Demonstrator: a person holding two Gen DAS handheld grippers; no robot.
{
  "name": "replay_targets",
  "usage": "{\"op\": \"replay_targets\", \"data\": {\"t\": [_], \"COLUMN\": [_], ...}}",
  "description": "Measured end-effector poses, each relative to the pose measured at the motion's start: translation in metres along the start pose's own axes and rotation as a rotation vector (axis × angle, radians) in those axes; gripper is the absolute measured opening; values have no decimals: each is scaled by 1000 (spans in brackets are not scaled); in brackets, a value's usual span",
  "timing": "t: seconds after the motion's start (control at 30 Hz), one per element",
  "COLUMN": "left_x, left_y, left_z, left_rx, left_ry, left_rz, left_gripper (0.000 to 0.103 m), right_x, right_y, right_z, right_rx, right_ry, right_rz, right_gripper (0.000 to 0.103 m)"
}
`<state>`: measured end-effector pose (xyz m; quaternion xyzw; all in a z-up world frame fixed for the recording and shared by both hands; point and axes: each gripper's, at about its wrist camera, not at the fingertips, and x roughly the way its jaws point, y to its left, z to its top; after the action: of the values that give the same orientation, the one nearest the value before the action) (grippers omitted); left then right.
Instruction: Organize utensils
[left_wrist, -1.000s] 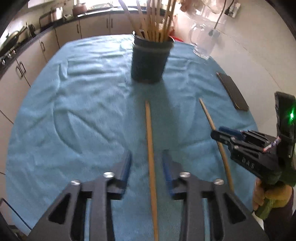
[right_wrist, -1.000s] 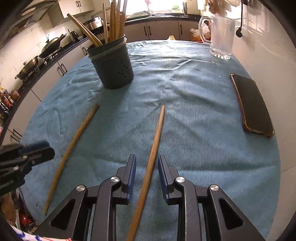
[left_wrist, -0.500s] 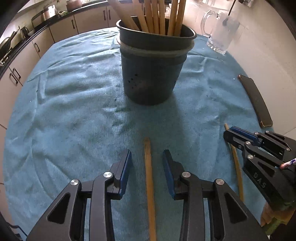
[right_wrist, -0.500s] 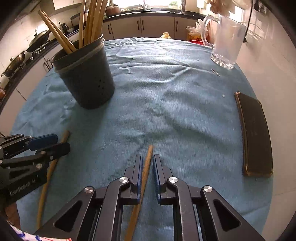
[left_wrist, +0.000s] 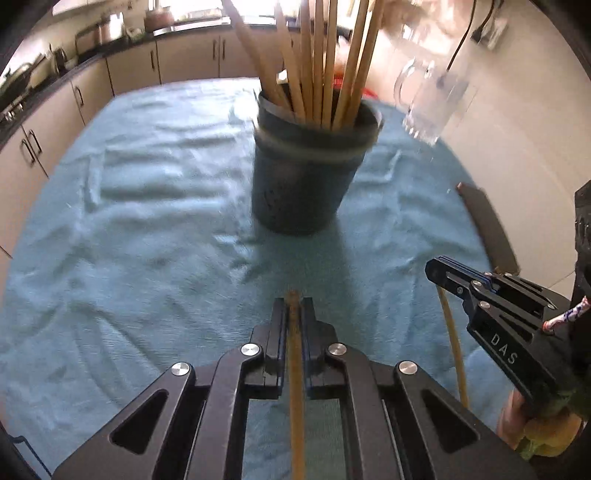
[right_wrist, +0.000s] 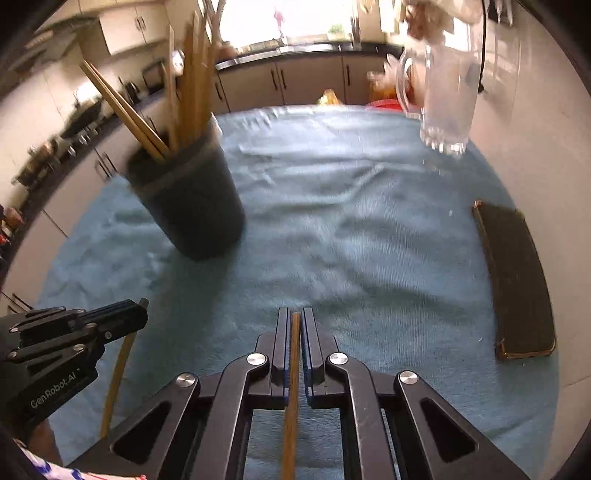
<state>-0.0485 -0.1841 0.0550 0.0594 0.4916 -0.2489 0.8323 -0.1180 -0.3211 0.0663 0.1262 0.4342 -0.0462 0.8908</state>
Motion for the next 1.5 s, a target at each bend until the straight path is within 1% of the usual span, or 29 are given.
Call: {"op": "replay_targets", "data": {"t": [0.13,0.23,0.33,0.43,0.53,0.7,0.93,1.23,1.5], "left_x": [-37,-63,-91,-107,-127,-152,-176,-199,-214], "left_y": [7,4,0,-7,-8,-14,-24,-28,-32], "left_z": [-4,-8,-15,-25,-34,-49,-61,-72,-76], "left_rx": [-6,-23,-30,-34,-37,-21,-1,-8,8], "left_ry": [-60,-113,-177,-221,-265,-312,-362,-406,-455], "left_rz": [-13,-27,-17,-4,-11,-4,-6,-37,-23], "left_gripper": [7,7,7,7,7,7,7,7,7], "right_x": [-27,-48,-65,-83,-101,-124,-148,-173,-188], "right_y": [5,12,12,14,17,22,31,36,46], "right_z": [2,0,1,0,-5,-13,-21,-27,-29], "right_rx": [-6,-7,-5,-1,1,-7,-32,-41,-67], "right_ry": [-80,-130,-179,-225,-263,-311,-346,-389,-431], "right_rz": [24,28,35,42,52,66,90,118,116], "right_gripper": [5,5,5,5,5,5,5,5,5]}}
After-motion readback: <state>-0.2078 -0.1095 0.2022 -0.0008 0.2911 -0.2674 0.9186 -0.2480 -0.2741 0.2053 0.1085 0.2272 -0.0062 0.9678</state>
